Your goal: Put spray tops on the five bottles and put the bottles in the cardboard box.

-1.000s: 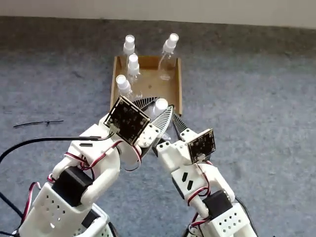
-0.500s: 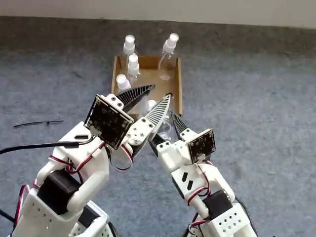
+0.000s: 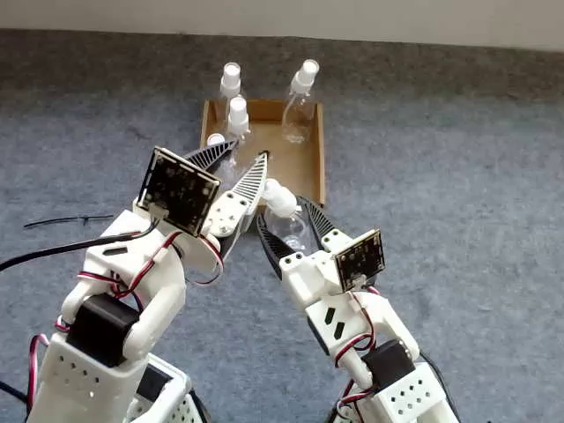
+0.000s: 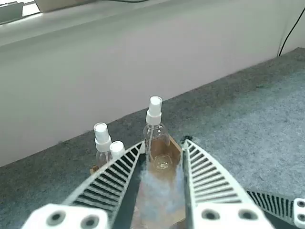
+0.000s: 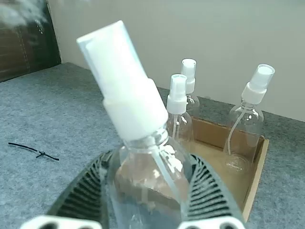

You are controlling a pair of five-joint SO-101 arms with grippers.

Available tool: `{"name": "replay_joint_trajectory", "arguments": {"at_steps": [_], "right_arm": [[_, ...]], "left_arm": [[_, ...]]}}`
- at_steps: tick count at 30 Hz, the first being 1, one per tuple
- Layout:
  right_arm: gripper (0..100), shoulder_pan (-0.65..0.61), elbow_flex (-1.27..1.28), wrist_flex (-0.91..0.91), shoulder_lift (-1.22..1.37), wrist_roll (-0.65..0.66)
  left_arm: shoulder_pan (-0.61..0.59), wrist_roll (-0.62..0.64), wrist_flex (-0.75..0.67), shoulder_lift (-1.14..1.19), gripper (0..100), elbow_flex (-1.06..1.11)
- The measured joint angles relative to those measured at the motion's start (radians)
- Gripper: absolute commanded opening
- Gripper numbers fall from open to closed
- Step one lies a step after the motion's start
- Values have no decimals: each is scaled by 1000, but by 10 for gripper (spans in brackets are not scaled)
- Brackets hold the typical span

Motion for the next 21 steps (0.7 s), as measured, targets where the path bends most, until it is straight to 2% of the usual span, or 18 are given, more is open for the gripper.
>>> {"name": "replay_joint_trajectory", "arguments": {"at_steps": [7, 14, 21], "right_arm": [[5, 0, 0, 0, 0, 0], [5, 2, 2, 0, 2, 0], [5, 0, 0, 0, 2, 0]], "left_arm": [[71, -35, 0, 0, 119, 34], [74, -66, -3, -14, 119, 107], [74, -69, -17, -6, 119, 86]]}}
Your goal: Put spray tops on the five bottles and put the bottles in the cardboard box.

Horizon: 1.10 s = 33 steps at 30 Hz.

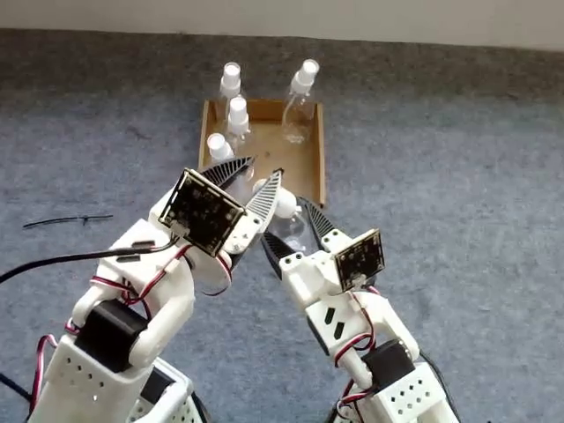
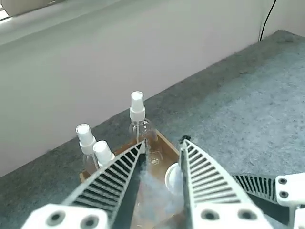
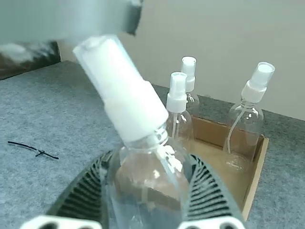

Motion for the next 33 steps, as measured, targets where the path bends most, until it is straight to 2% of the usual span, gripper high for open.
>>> {"name": "replay_joint_trajectory", "arguments": {"at_steps": [11, 16, 20, 24, 29, 33], "right_arm": [[5, 0, 0, 0, 0, 0], [5, 12, 0, 0, 0, 0], [5, 89, 0, -26, -2, 0], [5, 166, -3, -201, 12, 0], [5, 210, -161, -249, 239, 0], [5, 213, -387, -299, 560, 0]], "left_arm": [[-6, -2, -11, 153, 120, -262], [-41, -2, 112, 153, 119, -342], [-219, -2, 334, 110, 123, -351], [-506, -2, 404, 26, 123, -258], [-787, -2, 318, 9, 123, 28], [-884, -2, 144, 2, 123, 305]]}}
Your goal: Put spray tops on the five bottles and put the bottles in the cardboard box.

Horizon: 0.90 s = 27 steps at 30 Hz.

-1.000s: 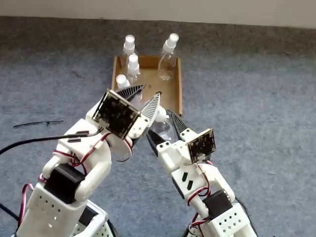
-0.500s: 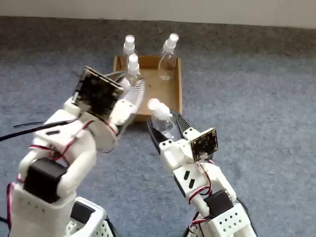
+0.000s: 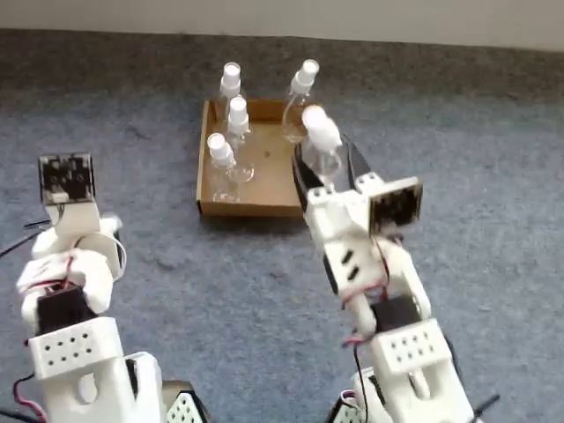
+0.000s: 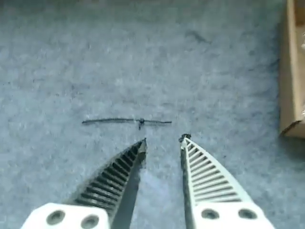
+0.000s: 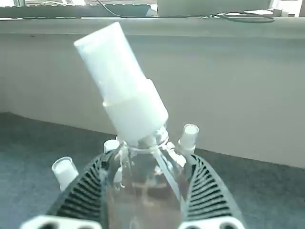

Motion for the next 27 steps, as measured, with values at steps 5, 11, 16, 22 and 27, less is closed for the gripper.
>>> {"name": "replay_joint_trajectory", "arguments": {"at_steps": [5, 11, 16, 22, 27], "right_arm": [[5, 0, -189, -232, 402, -2], [5, 0, -192, -585, 755, -2], [5, 0, -175, -769, 890, -2], [5, 0, -175, -821, 1036, -94], [5, 0, -198, -824, 1131, -120]], "left_arm": [[-31, 0, -167, 0, 123, 242], [-32, 0, -222, 0, 123, 295], [-32, 0, -227, 0, 123, 295], [-25, 0, -235, 0, 123, 316], [-25, 0, -270, 0, 123, 336]]}}
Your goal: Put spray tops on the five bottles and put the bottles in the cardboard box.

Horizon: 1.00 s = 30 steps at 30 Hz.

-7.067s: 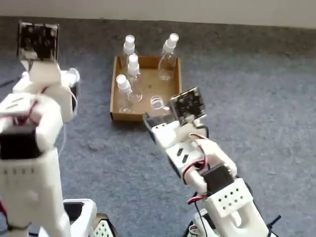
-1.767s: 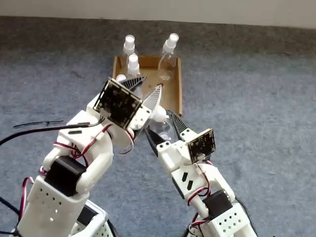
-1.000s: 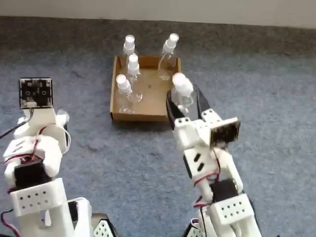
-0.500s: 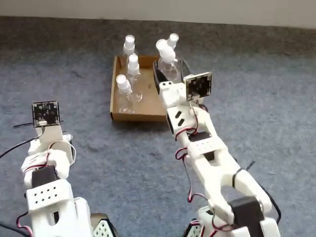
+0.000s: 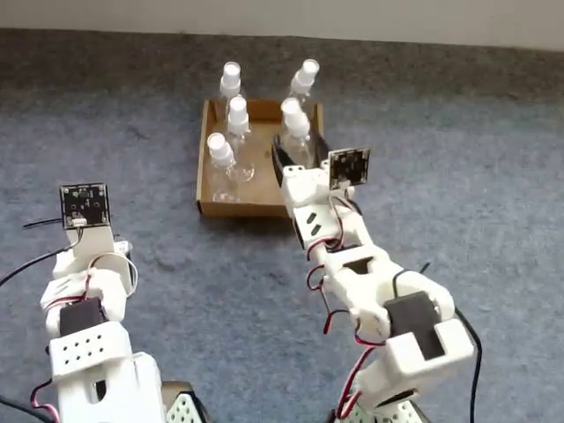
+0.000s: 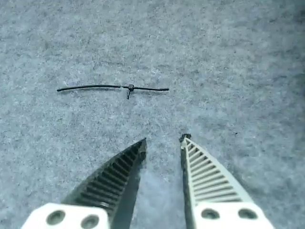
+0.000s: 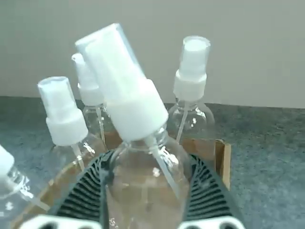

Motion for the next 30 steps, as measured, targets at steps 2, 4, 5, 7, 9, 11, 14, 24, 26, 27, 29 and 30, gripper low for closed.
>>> {"name": "replay_joint_trajectory", "arguments": {"at_steps": [2, 4, 5, 7, 9, 11, 14, 24, 26, 27, 29, 30], "right_arm": [[5, 0, -23, 0, 28, -2], [5, 0, -40, 0, 57, -2], [5, 0, -51, 0, 72, -2], [5, 0, -69, 0, 103, -2], [5, 0, -84, 0, 127, -2], [5, 0, -94, -2, 141, -2], [9, 0, -98, -2, 144, -2], [192, 0, -98, -2, 144, -2], [210, 0, -98, -2, 144, -3], [210, 0, -98, -2, 144, -3], [210, 0, -98, -2, 144, -3], [211, 0, -98, -2, 144, -3]], "left_arm": [[0, 0, -5, 0, 122, 0], [0, 0, -5, 0, 122, 0], [0, 0, -5, 0, 122, 0], [0, 0, -5, 0, 122, 0], [0, 0, -5, 0, 122, 0], [0, 0, -5, 0, 122, 0], [0, 0, -5, 0, 122, 0], [0, 0, -5, 0, 121, 0], [0, 0, -5, 0, 120, 0], [0, 0, -5, 0, 120, 0], [0, 0, -5, 0, 120, 0], [0, 0, -5, 0, 120, 0]]}}
